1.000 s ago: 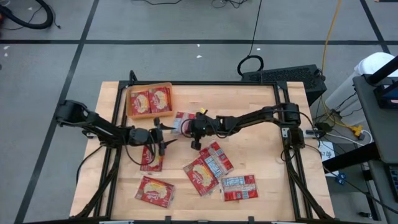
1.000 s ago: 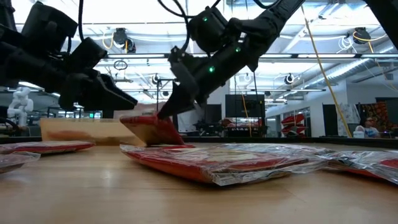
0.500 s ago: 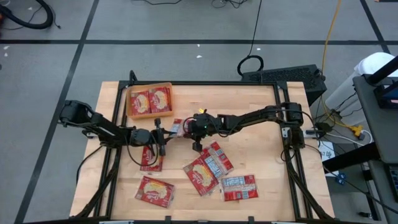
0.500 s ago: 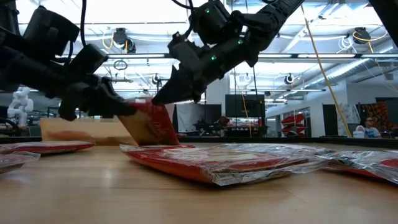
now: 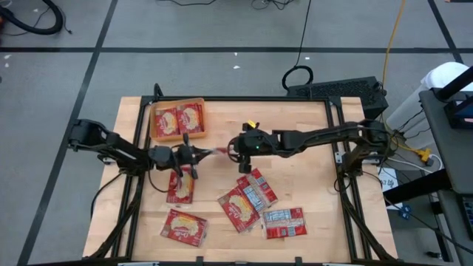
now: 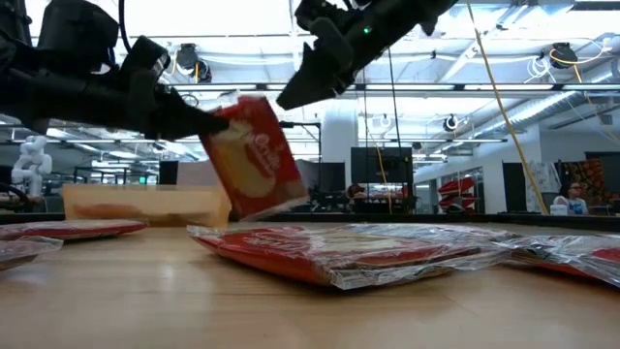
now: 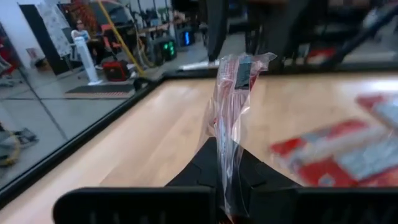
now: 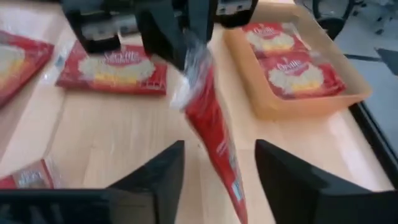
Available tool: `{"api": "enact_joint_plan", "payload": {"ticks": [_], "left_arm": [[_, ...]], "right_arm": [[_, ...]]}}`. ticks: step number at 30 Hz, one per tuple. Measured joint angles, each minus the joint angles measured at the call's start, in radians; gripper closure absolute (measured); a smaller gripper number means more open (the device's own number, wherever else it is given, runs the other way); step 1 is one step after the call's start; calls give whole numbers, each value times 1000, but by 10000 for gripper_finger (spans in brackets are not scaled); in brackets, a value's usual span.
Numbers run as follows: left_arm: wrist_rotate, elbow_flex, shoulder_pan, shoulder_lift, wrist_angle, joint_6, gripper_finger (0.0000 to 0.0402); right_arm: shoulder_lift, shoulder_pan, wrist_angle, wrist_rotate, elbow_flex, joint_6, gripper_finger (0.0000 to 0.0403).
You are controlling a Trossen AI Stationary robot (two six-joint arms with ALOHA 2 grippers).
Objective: Sort popcorn bags into baskets
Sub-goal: Put the red popcorn bag into the orange bin
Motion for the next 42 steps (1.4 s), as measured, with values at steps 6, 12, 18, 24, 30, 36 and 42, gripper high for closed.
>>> {"api": "enact_joint_plan", "payload": {"ticks": [6,12,18,24,30,36,42], "left_arm": [[127,1,38,-5,71,-55,396],[197,1,41,-6,138,-94,393],[284,1,55,-11,322,-90,390],[340,69,99,0,317,-186,396],[379,163,65,49,297,-116,390],[383,174,79,50,298,-45,390],[379,160,125,16,239,-85,308]], "right_arm": [[11,15,119,3,-78,-1,176],[11,18,399,37,-268,6,184],[9,13,742,30,-466,55,187],[9,7,1040,-22,-560,61,188],[8,-3,1162,-108,-556,29,209],[9,-4,1172,-159,-556,25,335],[-28,-7,1101,-157,-557,61,382]]}}
